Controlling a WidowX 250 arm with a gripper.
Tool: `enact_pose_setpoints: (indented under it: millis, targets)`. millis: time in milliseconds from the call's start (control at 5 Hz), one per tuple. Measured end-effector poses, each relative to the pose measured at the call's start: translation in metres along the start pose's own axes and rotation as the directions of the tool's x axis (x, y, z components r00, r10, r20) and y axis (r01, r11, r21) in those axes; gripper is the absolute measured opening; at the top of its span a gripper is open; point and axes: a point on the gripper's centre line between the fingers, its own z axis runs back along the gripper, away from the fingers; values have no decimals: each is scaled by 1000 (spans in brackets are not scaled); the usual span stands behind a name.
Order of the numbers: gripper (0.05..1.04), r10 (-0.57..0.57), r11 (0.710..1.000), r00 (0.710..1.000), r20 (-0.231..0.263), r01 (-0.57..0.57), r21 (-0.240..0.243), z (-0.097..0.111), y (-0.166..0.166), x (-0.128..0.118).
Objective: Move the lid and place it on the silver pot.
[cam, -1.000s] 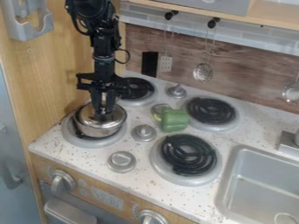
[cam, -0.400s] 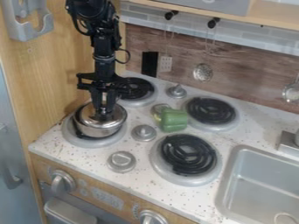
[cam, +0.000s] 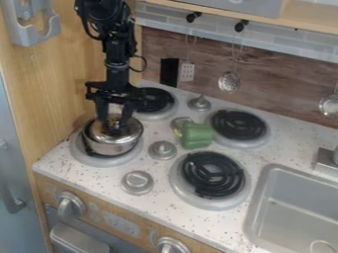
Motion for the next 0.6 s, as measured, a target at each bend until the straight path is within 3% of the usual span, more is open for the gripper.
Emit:
enact_pose_setpoints:
  millis: [200,400,600]
  targets:
    - [1024,-8,1000,1000,21,8,25,10,4,1]
    - [1006,-31,999,996,83,28,32,49,5,5]
    - [999,-59,998,995,76,59,7,60,1,1]
